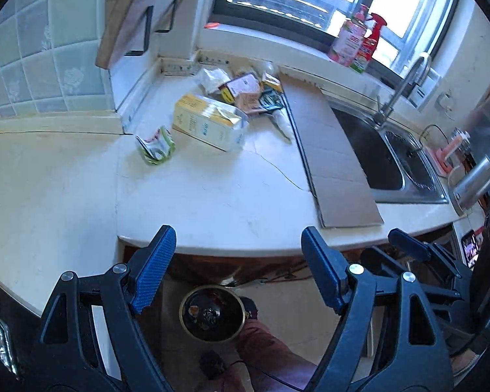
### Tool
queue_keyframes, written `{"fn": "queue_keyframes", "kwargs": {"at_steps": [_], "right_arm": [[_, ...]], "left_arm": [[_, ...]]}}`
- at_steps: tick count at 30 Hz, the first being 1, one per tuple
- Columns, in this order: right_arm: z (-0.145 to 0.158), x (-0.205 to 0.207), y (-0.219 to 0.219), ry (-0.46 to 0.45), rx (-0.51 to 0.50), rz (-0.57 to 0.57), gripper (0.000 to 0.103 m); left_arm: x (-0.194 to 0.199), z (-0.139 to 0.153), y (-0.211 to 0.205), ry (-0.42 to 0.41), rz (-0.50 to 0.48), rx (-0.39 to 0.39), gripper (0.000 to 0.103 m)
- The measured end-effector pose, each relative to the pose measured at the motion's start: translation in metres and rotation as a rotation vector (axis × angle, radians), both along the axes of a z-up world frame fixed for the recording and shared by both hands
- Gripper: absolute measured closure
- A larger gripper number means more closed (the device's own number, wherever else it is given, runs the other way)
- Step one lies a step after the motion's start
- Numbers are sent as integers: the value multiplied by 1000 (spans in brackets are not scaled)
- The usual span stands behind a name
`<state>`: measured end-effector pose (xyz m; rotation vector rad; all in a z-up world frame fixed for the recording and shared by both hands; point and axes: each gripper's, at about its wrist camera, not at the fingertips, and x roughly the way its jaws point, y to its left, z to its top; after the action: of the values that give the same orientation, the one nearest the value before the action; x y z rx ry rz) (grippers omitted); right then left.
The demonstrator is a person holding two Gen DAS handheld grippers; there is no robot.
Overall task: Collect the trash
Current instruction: 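Raise both tools back up toward the counter trash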
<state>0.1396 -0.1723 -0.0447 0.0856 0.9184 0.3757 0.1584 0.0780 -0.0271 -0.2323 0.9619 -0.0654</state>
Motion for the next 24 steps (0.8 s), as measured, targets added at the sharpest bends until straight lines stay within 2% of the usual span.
{"fn": "queue_keyframes", "kwargs": {"at_steps": [10,16,20,24], "right_arm": [[-23,122,36,21,34,132,30],[-32,195,64,37,35,236,30],[-40,233,87,33,20,308,30],[-55,270,113,39,-11,371,30]], "left_arm": [[62,-13,41,38,205,27,26],[98,-36,64,99,341,25,28],[119,-53,75,139,400,-8,28],[137,-65,74,163,427,-3,28]]}}
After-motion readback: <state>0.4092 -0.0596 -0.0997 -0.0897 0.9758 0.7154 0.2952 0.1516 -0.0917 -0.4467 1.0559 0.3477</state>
